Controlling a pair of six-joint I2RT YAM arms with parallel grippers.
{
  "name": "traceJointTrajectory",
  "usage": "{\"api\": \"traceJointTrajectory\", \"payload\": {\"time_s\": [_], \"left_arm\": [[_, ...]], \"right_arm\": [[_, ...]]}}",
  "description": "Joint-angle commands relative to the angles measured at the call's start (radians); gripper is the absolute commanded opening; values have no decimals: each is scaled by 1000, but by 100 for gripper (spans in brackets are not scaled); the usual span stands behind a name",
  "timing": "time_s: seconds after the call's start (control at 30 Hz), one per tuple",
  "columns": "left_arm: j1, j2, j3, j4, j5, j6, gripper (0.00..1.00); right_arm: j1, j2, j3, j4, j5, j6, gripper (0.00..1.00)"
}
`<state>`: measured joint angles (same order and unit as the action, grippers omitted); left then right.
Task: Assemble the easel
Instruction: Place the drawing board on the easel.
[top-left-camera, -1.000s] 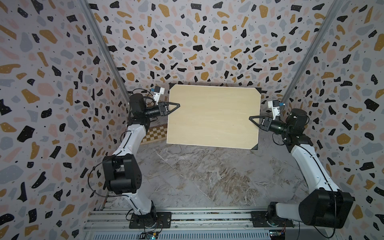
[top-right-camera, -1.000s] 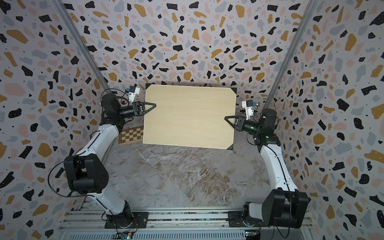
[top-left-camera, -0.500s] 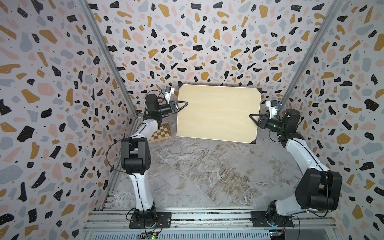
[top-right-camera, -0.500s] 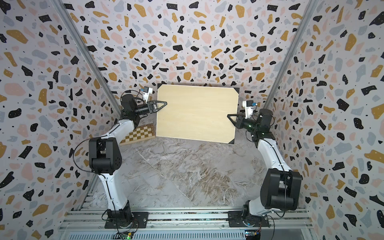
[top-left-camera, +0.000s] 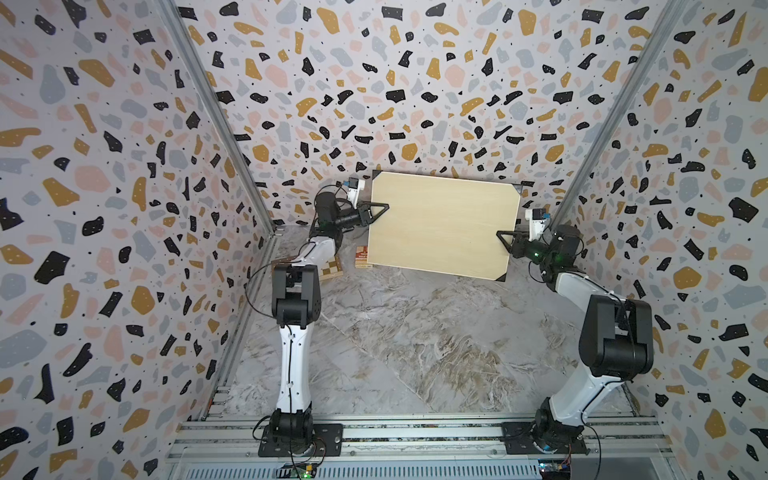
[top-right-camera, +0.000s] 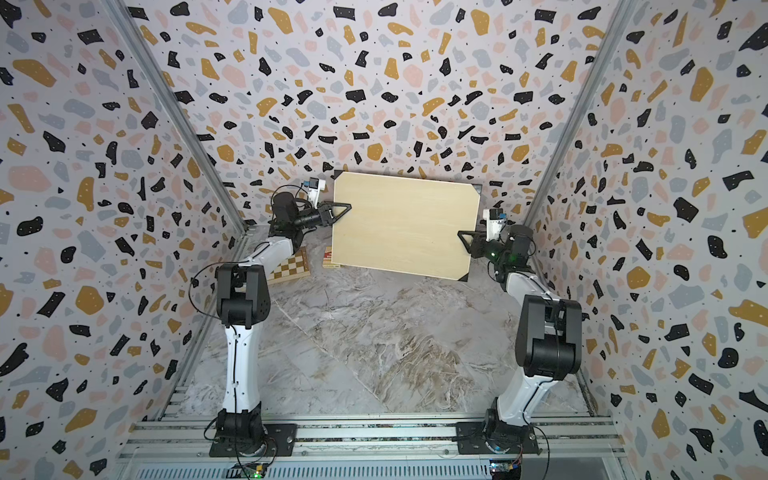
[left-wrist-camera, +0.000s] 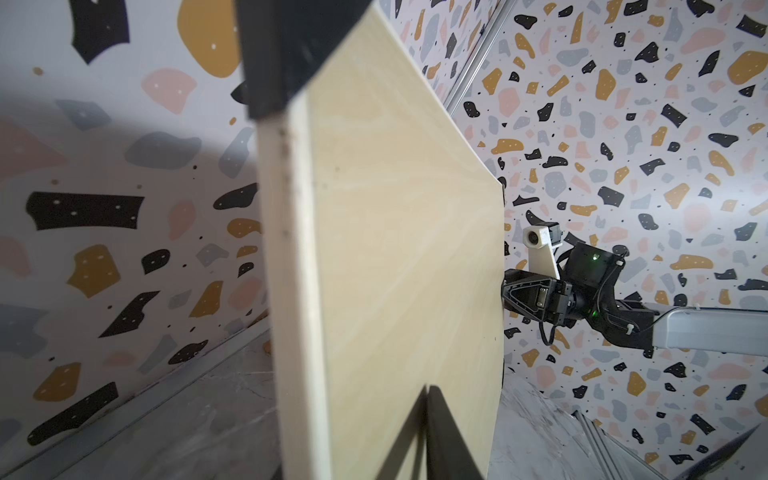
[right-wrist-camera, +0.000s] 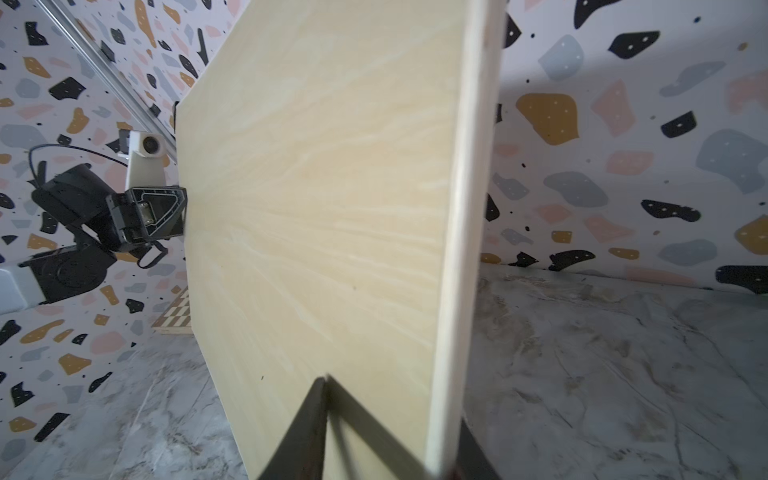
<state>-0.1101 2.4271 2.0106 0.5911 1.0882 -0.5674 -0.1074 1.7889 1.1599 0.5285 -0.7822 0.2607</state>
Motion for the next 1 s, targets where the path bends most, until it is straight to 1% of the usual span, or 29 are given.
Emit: {"api": "traceJointTrajectory", "payload": {"time_s": [0.0,0.2,0.3,0.37,0.5,0.57,0.63,0.67,0.73,0.8,0.83,0.9,0.93,0.97], "left_arm": [[-136,-14,73,99,-459,205,0],[-161,35,121,138,-511,283,0],[-170,58,148,145,-529,320,0],[-179,72,150,159,-563,347,0],[-184,117,197,165,-574,340,0],[-186,114,167,191,-590,320,0],[-180,92,115,215,-592,286,0],[-179,80,70,259,-594,285,0],[-179,55,-11,323,-637,267,0],[-169,55,-28,334,-619,255,0],[-162,55,-41,354,-603,227,0],[-140,57,-93,475,-588,160,0],[-133,57,-104,495,-579,153,0],[-125,59,-98,461,-563,148,0]], "right_arm": [[78,-20,85,201,159,-274,0],[78,24,60,357,219,-328,0],[77,53,81,390,240,-349,0],[78,76,99,402,245,-359,0],[79,127,152,393,227,-361,0],[79,133,153,413,217,-349,0],[78,124,162,390,186,-341,0],[80,117,162,381,180,-340,0],[77,102,141,398,178,-336,0],[75,102,130,414,178,-324,0],[72,104,132,408,176,-318,0],[66,94,117,421,182,-307,0],[66,87,100,443,190,-303,0],[66,78,84,468,191,-299,0]]}}
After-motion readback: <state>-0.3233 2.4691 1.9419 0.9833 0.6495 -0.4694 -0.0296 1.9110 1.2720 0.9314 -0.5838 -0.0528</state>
